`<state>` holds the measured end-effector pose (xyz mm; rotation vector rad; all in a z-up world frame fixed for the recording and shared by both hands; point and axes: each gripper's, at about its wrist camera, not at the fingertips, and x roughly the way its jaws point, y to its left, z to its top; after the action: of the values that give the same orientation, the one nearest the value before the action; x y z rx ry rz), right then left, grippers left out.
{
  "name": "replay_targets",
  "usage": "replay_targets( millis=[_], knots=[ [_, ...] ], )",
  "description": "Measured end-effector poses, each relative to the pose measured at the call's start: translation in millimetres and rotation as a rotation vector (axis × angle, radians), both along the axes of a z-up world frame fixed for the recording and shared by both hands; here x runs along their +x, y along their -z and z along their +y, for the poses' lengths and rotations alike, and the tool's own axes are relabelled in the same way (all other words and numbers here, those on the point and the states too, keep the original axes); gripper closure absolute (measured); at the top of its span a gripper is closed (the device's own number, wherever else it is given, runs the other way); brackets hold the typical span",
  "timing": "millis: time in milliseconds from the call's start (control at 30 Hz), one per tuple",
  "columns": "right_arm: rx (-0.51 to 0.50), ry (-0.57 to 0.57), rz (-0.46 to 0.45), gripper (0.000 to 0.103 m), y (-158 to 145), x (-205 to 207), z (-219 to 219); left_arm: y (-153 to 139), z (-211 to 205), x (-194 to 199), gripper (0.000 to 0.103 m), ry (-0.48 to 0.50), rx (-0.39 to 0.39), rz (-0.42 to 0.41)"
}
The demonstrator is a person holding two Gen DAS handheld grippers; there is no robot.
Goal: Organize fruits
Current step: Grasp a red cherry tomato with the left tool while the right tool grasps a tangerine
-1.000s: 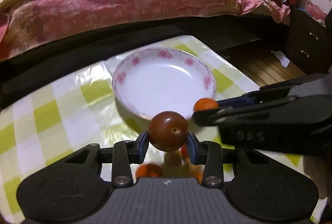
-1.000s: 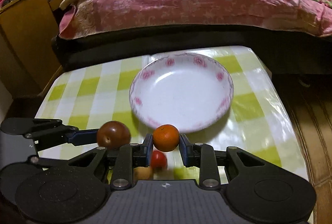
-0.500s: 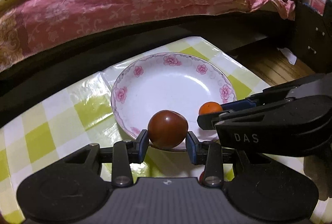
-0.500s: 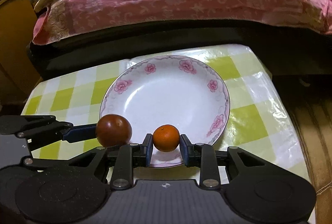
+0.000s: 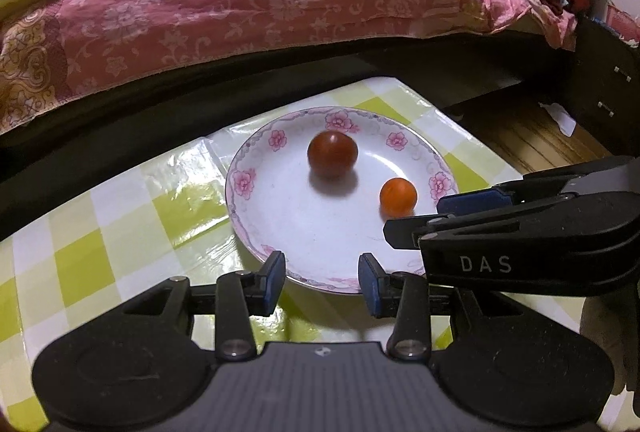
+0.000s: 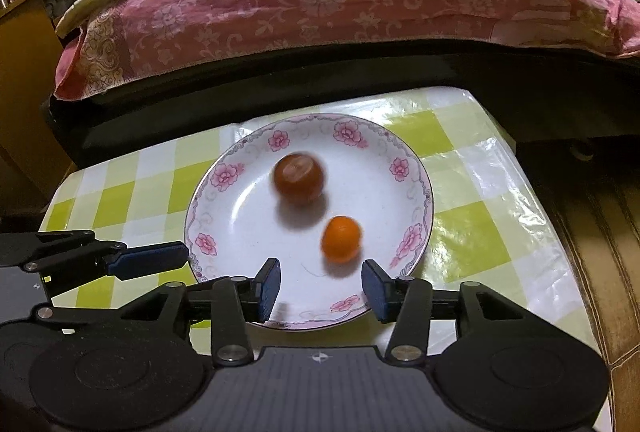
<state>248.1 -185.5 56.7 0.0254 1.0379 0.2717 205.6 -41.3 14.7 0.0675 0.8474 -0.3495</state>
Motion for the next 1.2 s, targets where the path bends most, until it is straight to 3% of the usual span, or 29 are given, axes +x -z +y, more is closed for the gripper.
replay_targets(
  millis=[533,833,1200],
  knots=[
    [0.009,-0.066,-0.018,0.060,-21,-34,3,-13,27,-34,0.054,-0.010,-0.048,0.042],
    [0.015,-0.149,0.027,0.060,-21,-73,7,-20,38,-63,0.054,0.035,-0.063,0.055],
    [0.002,-0.229,0.092,0.061,-5,-102,14,-1,47,-96,0.054,0.081,-0.023,0.129]
  ],
)
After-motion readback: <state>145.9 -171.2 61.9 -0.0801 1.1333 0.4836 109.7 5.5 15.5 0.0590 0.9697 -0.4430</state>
